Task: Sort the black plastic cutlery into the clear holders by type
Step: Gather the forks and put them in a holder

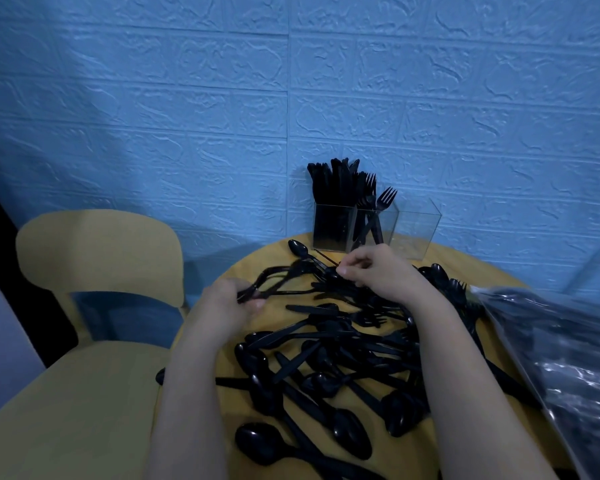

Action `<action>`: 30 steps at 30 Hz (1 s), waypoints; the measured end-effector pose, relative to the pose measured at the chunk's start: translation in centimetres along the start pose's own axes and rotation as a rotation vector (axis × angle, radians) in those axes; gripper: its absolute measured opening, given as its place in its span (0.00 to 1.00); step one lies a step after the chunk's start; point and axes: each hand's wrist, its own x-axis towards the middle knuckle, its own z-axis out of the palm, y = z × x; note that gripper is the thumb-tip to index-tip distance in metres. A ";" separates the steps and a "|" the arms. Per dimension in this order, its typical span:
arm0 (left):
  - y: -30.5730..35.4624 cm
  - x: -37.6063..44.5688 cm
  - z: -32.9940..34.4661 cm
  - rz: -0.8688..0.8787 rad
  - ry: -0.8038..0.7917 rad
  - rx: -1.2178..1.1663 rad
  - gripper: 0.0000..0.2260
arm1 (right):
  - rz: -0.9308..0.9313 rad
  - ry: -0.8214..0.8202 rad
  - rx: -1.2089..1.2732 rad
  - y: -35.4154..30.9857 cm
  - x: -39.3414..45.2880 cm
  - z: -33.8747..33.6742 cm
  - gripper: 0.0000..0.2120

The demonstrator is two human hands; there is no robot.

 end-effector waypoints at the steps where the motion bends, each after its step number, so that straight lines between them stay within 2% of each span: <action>1: 0.1 -0.1 -0.1 0.022 0.015 -0.080 0.08 | -0.010 0.001 0.029 -0.1 -0.1 -0.1 0.07; 4: 1.4 -0.5 0.1 0.089 0.023 -0.217 0.01 | -0.095 -0.003 0.241 -1.3 -0.4 -0.1 0.08; 7: 2.7 -0.5 1.3 0.121 -0.004 -0.292 0.06 | -0.183 0.042 0.498 -2.4 -0.7 -0.3 0.06; 9: 3.5 -0.7 1.9 0.144 -0.036 -0.365 0.05 | -0.233 0.102 0.530 -2.5 -0.8 -0.7 0.02; 11: 4.2 -1.1 2.3 0.153 -0.114 -0.506 0.03 | -0.241 0.171 0.477 -2.5 -0.9 -1.2 0.05; 14: 4.8 -1.5 2.5 0.078 -0.161 -0.815 0.09 | -0.252 0.227 0.474 -2.5 -1.4 -2.5 0.03; 17: 5.7 -1.8 2.9 0.008 -0.204 -0.910 0.12 | -0.329 0.158 0.469 -2.9 -2.0 -3.4 0.04; 19: 6.3 -2.3 3.2 0.002 -0.302 -0.989 0.11 | -0.343 0.099 0.384 -3.1 -1.9 -3.0 0.04; 21: 6.6 -2.6 3.5 0.016 -0.391 -1.098 0.11 | -0.337 0.118 0.230 -3.1 -1.4 -2.1 0.02; 25: 6.5 -2.4 3.9 0.035 -0.442 -1.127 0.15 | -0.282 0.247 -0.021 -2.9 -0.4 -0.4 0.06; 30: 5.7 -1.7 4.3 0.021 -0.377 -1.105 0.13 | -0.275 0.251 -0.045 -2.7 0.0 0.7 0.08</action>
